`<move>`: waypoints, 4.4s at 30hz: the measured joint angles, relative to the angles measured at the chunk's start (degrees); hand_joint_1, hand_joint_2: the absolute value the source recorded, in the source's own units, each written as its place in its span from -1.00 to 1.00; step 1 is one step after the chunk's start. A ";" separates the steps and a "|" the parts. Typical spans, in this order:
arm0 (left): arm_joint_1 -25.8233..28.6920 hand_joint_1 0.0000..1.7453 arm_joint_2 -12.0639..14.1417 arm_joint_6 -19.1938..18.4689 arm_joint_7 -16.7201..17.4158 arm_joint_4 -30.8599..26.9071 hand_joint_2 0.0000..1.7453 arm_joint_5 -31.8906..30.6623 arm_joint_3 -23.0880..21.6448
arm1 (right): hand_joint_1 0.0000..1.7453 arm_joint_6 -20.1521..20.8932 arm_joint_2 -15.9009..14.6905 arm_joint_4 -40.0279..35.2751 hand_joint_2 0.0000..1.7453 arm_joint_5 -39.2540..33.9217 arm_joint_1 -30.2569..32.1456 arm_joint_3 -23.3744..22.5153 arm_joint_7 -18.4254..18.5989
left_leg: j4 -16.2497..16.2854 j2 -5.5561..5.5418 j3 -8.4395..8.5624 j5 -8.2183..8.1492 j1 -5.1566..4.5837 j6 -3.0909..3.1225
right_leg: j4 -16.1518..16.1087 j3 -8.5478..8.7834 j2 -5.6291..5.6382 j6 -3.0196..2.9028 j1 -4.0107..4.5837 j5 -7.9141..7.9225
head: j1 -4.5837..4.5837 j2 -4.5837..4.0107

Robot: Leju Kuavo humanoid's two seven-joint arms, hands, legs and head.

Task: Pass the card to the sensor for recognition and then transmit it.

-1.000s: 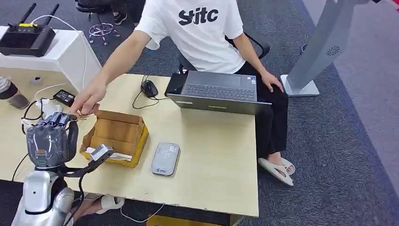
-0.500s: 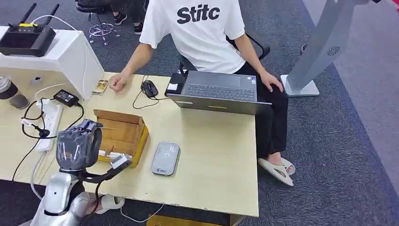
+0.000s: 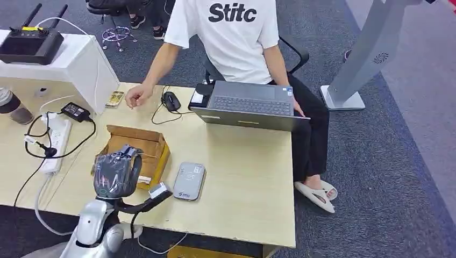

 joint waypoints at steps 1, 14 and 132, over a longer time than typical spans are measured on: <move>-0.19 1.00 -0.18 -0.13 0.02 0.51 1.00 -0.33 -0.33 | -1.00 0.02 0.04 0.00 1.00 0.18 -0.05 0.04 0.11 | 0.00 0.00 0.00 0.00 0.00 0.00 | 0.00 0.00 0.00 0.00 0.00 0.00 | 0.02 0.00; -3.99 1.00 -1.90 -0.70 4.55 10.80 1.00 -8.50 -5.75 | -1.00 1.05 0.79 0.00 1.00 1.53 -0.97 0.74 0.63 | 0.00 0.00 -0.01 0.00 0.00 0.00 | 0.00 0.00 0.00 0.00 0.00 0.00 | 0.02 0.00; -2.46 -1.00 18.27 -27.43 13.51 -16.61 1.00 6.18 0.02 | -1.00 -1.29 1.33 0.33 1.00 5.29 3.00 -5.95 -1.47 | -0.02 0.07 -0.12 0.12 0.03 -0.15 | 0.08 -0.20 0.12 -0.07 0.02 0.08 | 0.02 0.00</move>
